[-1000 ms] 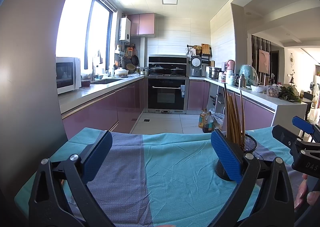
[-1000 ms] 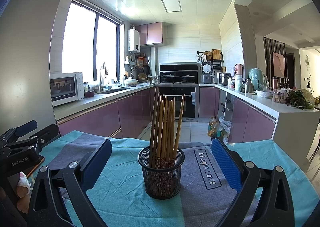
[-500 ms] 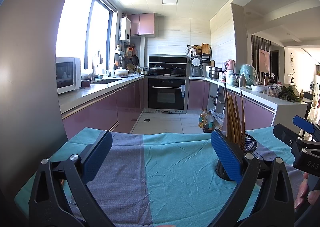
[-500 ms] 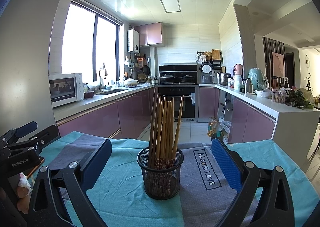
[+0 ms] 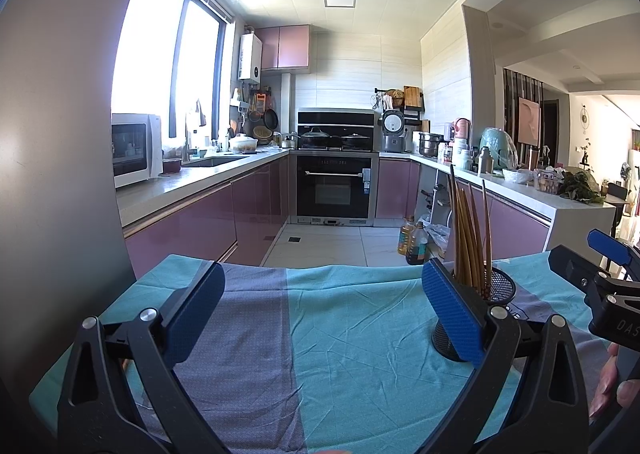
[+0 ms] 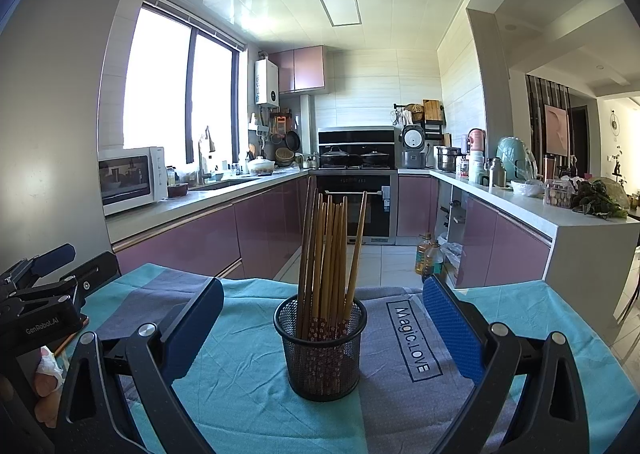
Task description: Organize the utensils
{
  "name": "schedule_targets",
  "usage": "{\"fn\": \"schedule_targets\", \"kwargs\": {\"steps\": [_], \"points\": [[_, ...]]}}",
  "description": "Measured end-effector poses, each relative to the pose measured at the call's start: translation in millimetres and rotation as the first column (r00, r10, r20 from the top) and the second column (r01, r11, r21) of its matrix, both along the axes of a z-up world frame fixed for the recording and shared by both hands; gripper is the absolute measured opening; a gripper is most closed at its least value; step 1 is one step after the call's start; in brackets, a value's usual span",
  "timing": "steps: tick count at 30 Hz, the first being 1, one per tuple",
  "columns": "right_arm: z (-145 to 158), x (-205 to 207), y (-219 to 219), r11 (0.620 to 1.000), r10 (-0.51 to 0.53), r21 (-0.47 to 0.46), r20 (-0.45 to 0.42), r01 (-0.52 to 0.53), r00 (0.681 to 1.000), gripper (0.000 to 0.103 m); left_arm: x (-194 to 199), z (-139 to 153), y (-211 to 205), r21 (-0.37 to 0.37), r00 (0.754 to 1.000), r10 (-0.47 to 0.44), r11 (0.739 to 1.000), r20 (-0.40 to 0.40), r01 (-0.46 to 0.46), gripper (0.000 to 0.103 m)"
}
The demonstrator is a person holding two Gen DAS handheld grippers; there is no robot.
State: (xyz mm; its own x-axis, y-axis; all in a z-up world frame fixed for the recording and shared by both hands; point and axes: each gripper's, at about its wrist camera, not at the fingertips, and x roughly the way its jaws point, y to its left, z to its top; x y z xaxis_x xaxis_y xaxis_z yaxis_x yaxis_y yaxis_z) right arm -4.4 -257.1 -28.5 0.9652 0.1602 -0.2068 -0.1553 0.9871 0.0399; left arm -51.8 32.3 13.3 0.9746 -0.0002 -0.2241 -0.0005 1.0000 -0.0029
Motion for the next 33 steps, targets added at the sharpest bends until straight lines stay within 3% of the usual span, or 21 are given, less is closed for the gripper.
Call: {"fn": "schedule_targets", "kwargs": {"steps": [33], "points": [[-2.2, 3.5, -5.3, 1.0, -0.003, -0.004, -0.021, 0.002, 1.0, 0.097, 0.3, -2.0, 0.2, 0.024, 1.0, 0.019, 1.0, 0.003, -0.02, 0.097]]}}
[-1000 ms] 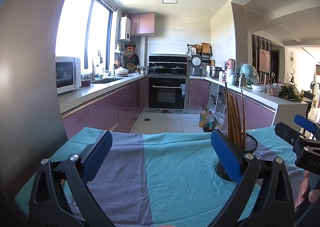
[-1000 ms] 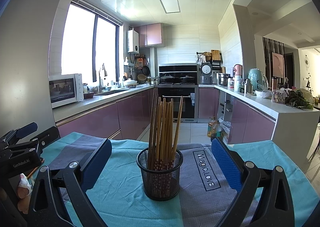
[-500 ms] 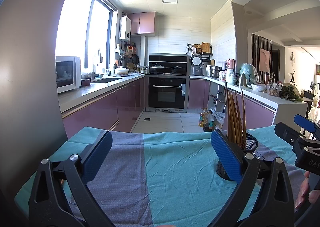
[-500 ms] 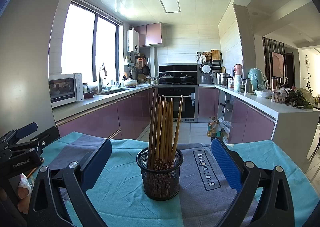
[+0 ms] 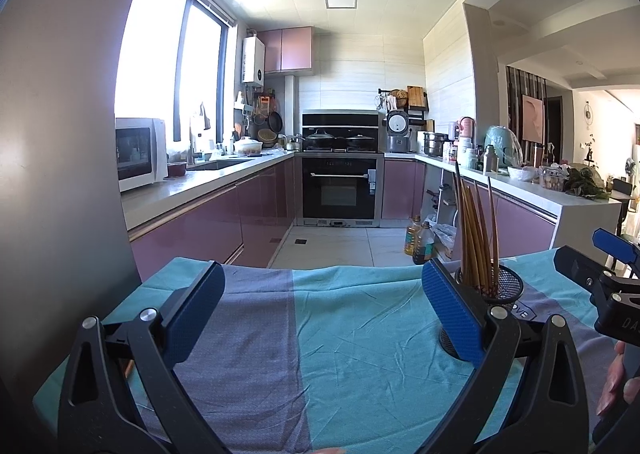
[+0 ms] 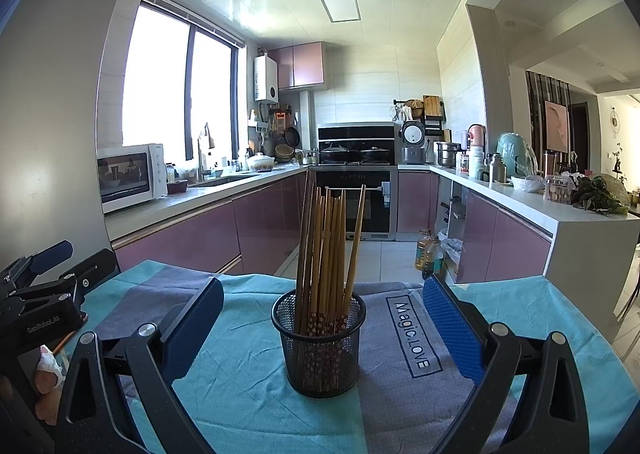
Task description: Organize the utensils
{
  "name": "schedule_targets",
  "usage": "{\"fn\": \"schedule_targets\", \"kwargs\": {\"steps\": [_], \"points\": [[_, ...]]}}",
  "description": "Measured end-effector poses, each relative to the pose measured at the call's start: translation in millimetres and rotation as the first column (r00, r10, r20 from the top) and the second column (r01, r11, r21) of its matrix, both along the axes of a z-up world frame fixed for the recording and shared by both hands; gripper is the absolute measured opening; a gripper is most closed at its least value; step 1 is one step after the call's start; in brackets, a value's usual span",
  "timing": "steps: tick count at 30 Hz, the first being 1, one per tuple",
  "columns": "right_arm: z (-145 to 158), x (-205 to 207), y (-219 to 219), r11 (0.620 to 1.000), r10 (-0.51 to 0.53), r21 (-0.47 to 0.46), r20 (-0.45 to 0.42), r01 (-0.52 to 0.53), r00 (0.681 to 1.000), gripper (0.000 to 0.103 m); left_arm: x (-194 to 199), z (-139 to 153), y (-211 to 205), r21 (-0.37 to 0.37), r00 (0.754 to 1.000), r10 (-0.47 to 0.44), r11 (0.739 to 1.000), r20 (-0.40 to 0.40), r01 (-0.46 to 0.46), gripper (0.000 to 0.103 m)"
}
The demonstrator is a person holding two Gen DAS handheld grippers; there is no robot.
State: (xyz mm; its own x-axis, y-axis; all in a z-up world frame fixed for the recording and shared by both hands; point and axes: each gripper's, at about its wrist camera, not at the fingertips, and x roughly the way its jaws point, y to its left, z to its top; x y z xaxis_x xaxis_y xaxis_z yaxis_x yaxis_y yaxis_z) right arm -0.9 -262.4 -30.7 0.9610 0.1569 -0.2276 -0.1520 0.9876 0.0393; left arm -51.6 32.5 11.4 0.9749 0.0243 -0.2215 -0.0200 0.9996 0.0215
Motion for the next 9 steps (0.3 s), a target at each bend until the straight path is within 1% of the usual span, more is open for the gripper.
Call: {"fn": "schedule_targets", "kwargs": {"steps": [3, 5, 7, 8, 9], "points": [[-6, 10, -14, 1.0, -0.026, -0.007, -0.048, 0.025, 0.999, 0.097, 8, -4, 4, -0.008, 0.998, -0.013, 1.0, -0.058, 0.013, 0.097], [-15, 25, -31, 0.997, -0.081, -0.029, -0.123, 0.078, 0.989, 0.097, 17, -9, 10, -0.015, 0.994, 0.003, 1.0, -0.11, -0.005, 0.097], [-28, 43, -49, 0.991, -0.13, -0.067, -0.21, 0.118, 0.969, 0.097, 28, -16, 22, -0.033, 0.985, 0.009, 0.999, -0.172, -0.015, 0.097], [-38, 56, -62, 0.985, -0.164, -0.101, -0.269, 0.141, 0.949, 0.097, 34, -20, 29, -0.044, 0.978, 0.011, 0.999, -0.207, -0.021, 0.097], [-45, 66, -71, 0.98, -0.189, -0.125, -0.308, 0.157, 0.933, 0.097, 41, -25, 37, -0.055, 0.969, 0.007, 0.998, -0.247, -0.021, 0.097]]}}
